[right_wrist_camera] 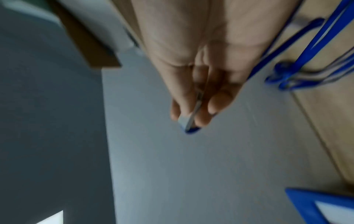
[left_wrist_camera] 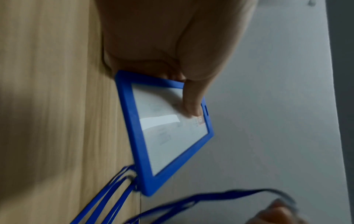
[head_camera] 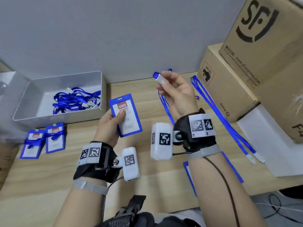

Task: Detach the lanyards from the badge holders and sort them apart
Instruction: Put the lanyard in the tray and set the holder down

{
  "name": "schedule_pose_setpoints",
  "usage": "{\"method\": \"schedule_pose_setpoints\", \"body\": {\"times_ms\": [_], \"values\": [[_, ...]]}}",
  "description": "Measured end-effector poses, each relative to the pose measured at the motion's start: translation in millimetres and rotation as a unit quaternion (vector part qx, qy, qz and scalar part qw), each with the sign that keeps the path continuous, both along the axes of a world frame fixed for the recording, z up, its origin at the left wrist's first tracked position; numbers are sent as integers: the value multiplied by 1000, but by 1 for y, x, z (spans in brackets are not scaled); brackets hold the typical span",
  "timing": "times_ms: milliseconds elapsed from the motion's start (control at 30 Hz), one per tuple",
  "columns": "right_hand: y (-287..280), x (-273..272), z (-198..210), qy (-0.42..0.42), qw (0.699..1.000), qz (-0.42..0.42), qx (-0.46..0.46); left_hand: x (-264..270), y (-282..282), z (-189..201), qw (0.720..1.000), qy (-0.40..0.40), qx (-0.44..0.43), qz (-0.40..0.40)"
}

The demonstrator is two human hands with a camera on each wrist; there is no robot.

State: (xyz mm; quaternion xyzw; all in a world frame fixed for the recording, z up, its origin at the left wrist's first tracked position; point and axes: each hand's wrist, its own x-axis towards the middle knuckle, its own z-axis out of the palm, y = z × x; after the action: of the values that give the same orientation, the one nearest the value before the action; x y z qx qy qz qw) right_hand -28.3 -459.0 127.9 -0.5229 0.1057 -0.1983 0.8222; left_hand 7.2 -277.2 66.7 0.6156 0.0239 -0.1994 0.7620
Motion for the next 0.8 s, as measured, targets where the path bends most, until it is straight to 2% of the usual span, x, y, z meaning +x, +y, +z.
{"method": "schedule_pose_setpoints", "body": {"times_ms": [67, 100, 267, 433, 567, 633, 800], "values": [[31, 7, 6, -21, 996, 73, -36, 8, 25, 5, 1000, -8, -1, 24], [43, 10, 3, -20, 996, 80, -38, 12, 37, 7, 999, -10, -1, 35], [80, 19, -21, 19, 999, 32, 22, 27, 88, 10, 997, -19, -7, 81], [112, 27, -37, 47, 999, 14, 24, 38, 113, 10, 992, -59, -21, 109], [133, 29, -39, 56, 998, 33, 24, 41, 122, 11, 990, -117, 65, 39], [141, 28, -41, 71, 997, 41, -4, 42, 123, 11, 987, -126, 103, 4], [143, 27, -41, 99, 983, 79, -132, 38, 113, 15, 990, -95, 82, -70]]}}
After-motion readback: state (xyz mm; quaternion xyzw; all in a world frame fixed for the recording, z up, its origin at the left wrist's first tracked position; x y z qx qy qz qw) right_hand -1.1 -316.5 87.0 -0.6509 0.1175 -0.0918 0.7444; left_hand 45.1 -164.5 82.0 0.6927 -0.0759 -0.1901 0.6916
